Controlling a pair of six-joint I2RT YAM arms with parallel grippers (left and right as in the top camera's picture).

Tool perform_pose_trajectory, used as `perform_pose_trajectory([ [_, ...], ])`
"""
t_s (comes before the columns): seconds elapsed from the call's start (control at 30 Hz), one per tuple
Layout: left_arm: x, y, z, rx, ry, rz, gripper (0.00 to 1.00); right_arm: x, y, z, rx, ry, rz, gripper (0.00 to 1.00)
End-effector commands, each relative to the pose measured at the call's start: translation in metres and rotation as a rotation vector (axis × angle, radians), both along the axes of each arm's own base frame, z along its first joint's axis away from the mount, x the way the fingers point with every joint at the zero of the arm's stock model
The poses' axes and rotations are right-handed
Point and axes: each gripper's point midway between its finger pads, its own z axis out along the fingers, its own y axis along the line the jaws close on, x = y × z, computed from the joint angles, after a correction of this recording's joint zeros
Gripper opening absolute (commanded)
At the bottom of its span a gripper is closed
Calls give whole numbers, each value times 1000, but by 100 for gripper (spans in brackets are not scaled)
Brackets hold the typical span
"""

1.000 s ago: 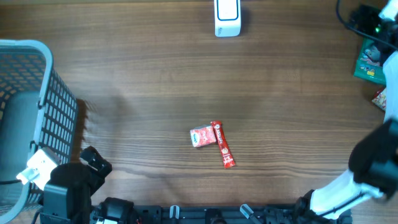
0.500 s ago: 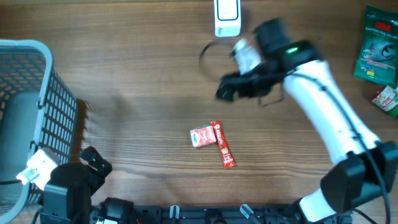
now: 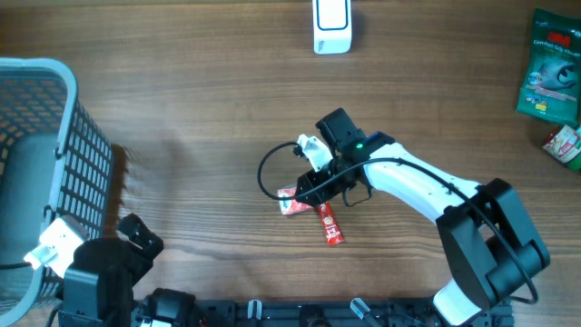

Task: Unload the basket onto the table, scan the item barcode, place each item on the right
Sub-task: 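Grasp the red Kleenex tissue packet with the right gripper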

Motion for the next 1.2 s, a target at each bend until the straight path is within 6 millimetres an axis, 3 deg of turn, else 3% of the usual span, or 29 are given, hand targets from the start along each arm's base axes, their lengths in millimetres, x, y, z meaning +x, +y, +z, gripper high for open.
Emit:
perform_pose_trajectory([
  [0.0, -1, 1, 3, -7, -15, 16, 100, -1, 5, -4, 22, 23, -8, 50],
  [0.17, -1, 1, 3, -7, -15, 16, 100, 1, 6, -9, 21, 30, -21, 50],
  [0.33, -1, 1, 3, -7, -15, 16, 100, -9, 1, -37, -27, 103, -24, 51],
  [0.37, -1, 1, 3, -7, -15, 16, 100, -11, -1, -43, -38, 120, -25, 46],
  [0.43, -1, 1, 3, -7, -15, 16, 100, -13, -3, -49, -50, 139, -25, 23],
  [0.47, -1, 1, 3, -7, -15, 16, 100, -14, -3, -49, -56, 151, -40, 4],
  [0.57, -1, 1, 3, -7, -15, 16, 100, -10, -1, -44, -64, 193, -119, 4],
  [0.63, -1, 1, 3, -7, -15, 16, 100, -6, 5, -25, -41, 244, -161, 4],
  [0.7, -1, 1, 3, -7, -15, 16, 100, 5, 12, 8, 6, 292, -217, 4],
  [0.8, -1, 1, 3, -7, -15, 16, 100, 16, 3, 53, -9, 392, -412, 4],
  [0.93, -1, 1, 3, -7, -15, 16, 100, -4, -13, 101, -6, 701, -660, 4],
  [1.07, -1, 1, 3, -7, -15, 16, 100, -26, -5, 137, 109, 949, -634, 4],
  [1.17, -1, 1, 3, -7, -15, 16, 100, -31, 4, 156, 194, 1050, -598, 4],
])
